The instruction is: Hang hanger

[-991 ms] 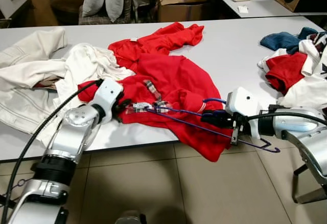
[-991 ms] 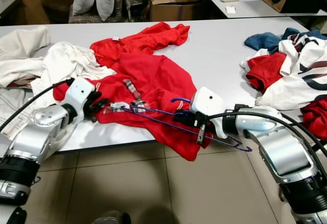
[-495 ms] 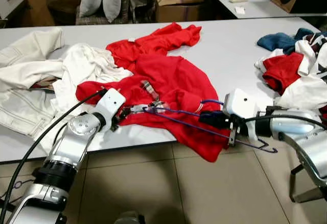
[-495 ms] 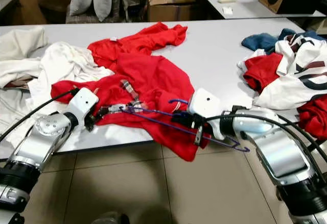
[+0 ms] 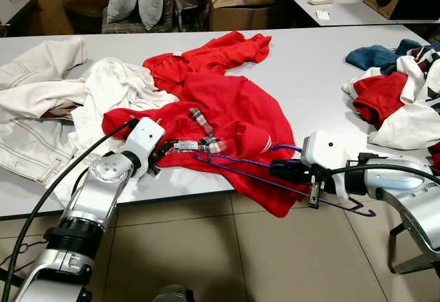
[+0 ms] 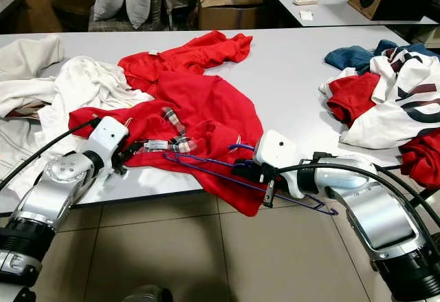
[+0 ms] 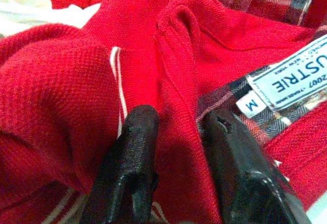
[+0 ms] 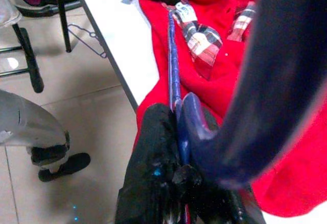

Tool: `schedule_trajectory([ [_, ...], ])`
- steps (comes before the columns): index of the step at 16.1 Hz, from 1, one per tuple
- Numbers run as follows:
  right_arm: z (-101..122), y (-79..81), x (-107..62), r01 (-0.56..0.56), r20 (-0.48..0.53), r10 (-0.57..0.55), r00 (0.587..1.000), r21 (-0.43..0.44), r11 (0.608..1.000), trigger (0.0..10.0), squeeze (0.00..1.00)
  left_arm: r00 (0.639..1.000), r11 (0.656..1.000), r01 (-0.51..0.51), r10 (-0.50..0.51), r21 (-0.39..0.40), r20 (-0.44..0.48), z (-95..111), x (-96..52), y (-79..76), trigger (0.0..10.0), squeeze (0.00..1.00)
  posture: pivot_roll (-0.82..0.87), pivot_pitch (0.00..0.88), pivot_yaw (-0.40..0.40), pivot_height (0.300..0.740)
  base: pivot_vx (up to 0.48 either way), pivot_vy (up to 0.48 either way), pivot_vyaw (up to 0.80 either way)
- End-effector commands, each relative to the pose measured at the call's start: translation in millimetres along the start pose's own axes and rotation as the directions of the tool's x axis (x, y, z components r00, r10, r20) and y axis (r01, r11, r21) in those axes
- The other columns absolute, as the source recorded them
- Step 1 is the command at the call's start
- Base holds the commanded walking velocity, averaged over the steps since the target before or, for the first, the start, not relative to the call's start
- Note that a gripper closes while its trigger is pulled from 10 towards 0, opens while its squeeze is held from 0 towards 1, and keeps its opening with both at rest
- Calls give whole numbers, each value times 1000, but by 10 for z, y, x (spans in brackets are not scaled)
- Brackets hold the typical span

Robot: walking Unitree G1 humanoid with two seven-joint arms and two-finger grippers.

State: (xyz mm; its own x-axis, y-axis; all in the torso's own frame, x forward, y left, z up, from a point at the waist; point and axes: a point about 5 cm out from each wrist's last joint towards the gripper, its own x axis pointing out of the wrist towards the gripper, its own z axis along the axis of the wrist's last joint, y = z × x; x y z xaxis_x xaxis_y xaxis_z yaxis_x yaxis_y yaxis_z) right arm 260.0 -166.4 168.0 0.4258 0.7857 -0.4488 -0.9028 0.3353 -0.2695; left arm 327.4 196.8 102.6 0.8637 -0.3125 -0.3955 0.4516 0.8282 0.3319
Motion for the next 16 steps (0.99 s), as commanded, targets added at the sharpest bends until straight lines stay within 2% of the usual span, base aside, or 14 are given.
schedule_trajectory([
  [1,65,-26,11,6,12,-6,1000,-25,1000,10000,0,1000,1000,4,-4,-26,-4,-22,-13,0,0,0,64,0,-12,740,0,0,0],
  [6,123,-92,66,44,42,-42,998,-42,998,10000,0,1000,999,-23,23,-42,10,-18,-20,45,0,0,71,0,-15,740,0,0,0],
  [9,156,-131,101,49,52,-46,998,-51,997,10000,0,999,998,-23,26,-53,44,57,-40,70,0,0,87,0,-26,740,0,0,0],
  [11,162,-177,142,50,54,-47,997,-61,997,10000,0,994,998,-14,22,-64,112,208,-46,112,0,0,97,0,-31,740,0,0,0],
  [12,134,-215,192,54,38,-51,998,-70,996,10000,0,984,999,28,-24,-24,176,368,-59,102,0,0,104,0,-32,740,0,0,0],
  [16,231,-336,322,89,68,-83,994,-95,992,10000,0,959,991,119,-132,69,249,651,-96,31,0,0,108,0,-28,740,0,0,0],
])
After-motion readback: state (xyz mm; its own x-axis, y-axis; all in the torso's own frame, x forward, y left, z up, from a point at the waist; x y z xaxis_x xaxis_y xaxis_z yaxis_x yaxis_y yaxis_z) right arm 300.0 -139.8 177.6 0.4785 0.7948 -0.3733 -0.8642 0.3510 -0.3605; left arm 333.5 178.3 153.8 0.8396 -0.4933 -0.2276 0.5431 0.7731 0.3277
